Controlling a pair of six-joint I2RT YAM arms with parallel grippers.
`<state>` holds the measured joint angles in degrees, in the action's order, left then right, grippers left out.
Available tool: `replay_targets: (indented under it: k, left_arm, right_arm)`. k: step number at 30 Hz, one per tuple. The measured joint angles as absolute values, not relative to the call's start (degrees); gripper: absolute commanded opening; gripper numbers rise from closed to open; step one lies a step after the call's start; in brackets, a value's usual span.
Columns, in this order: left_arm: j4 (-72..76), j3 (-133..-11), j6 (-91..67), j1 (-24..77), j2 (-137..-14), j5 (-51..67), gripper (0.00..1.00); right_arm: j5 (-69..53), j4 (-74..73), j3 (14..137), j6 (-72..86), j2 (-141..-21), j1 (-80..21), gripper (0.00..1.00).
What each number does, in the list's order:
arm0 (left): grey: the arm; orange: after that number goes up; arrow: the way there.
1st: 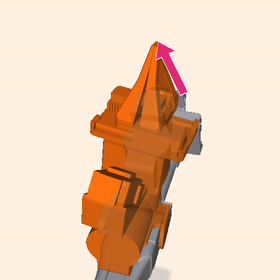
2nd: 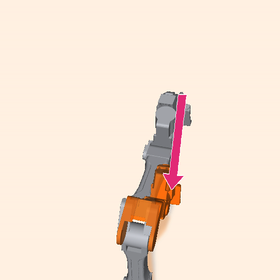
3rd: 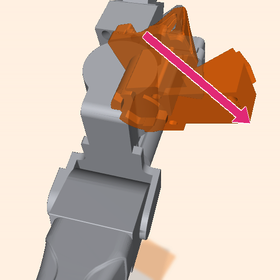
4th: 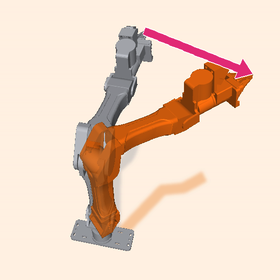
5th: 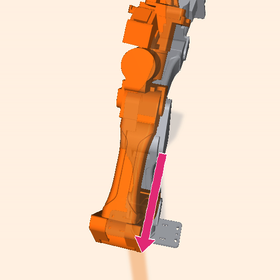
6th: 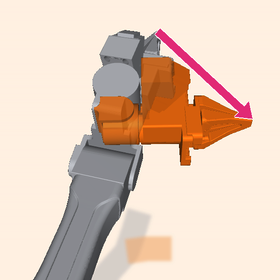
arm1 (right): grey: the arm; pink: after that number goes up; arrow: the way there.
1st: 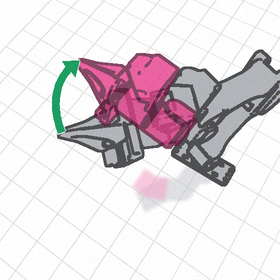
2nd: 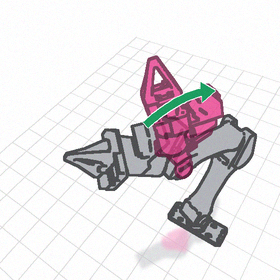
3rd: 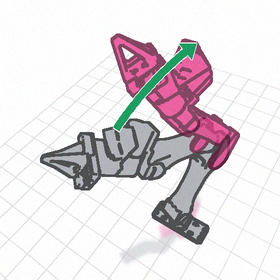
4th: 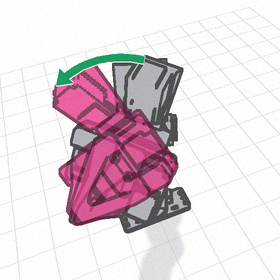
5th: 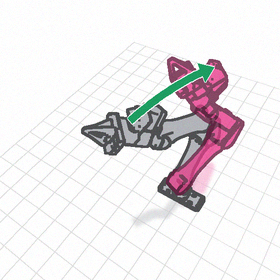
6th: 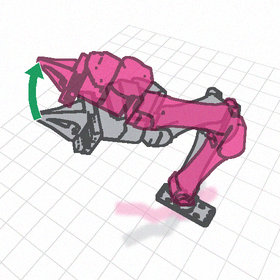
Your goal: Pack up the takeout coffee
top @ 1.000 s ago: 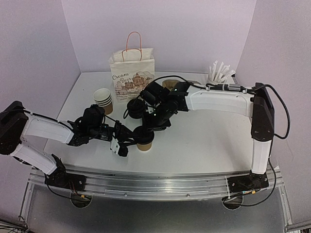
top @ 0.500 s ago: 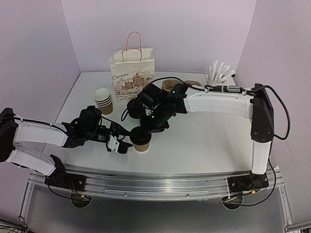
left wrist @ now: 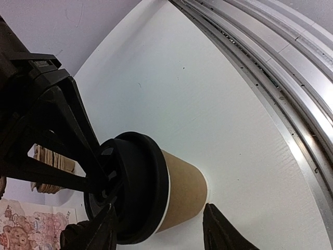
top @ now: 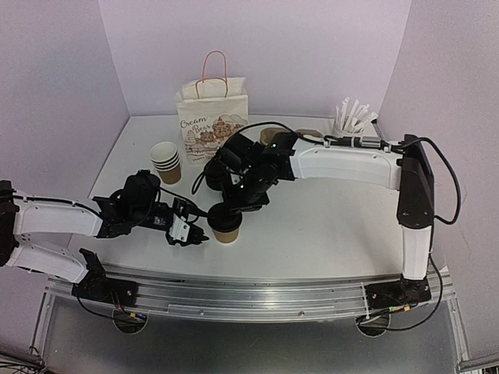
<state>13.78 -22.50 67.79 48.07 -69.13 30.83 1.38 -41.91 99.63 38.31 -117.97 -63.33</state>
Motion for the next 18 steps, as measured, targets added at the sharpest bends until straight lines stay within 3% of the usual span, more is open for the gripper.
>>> replay_targets:
  k: [5, 9, 18]
  left_arm:
    - [9.6, -22.5, 65.2, 48.1, -64.7, 31.0, 0.60]
    - [8.0, -23.4, 58.0, 48.1, -62.9, 29.6, 0.53]
    - [0.1, -34.3, 10.6, 48.2, -63.9, 18.7, 0.40]
  right_arm:
    - [1.8, -42.4, 99.8, 38.0, -118.0, -63.3, 0.35]
    - [2.0, -42.8, 100.1, 37.8, -118.1, -63.3, 0.35]
    - [3.5, -43.4, 100.7, 37.7, -118.2, -62.7, 0.35]
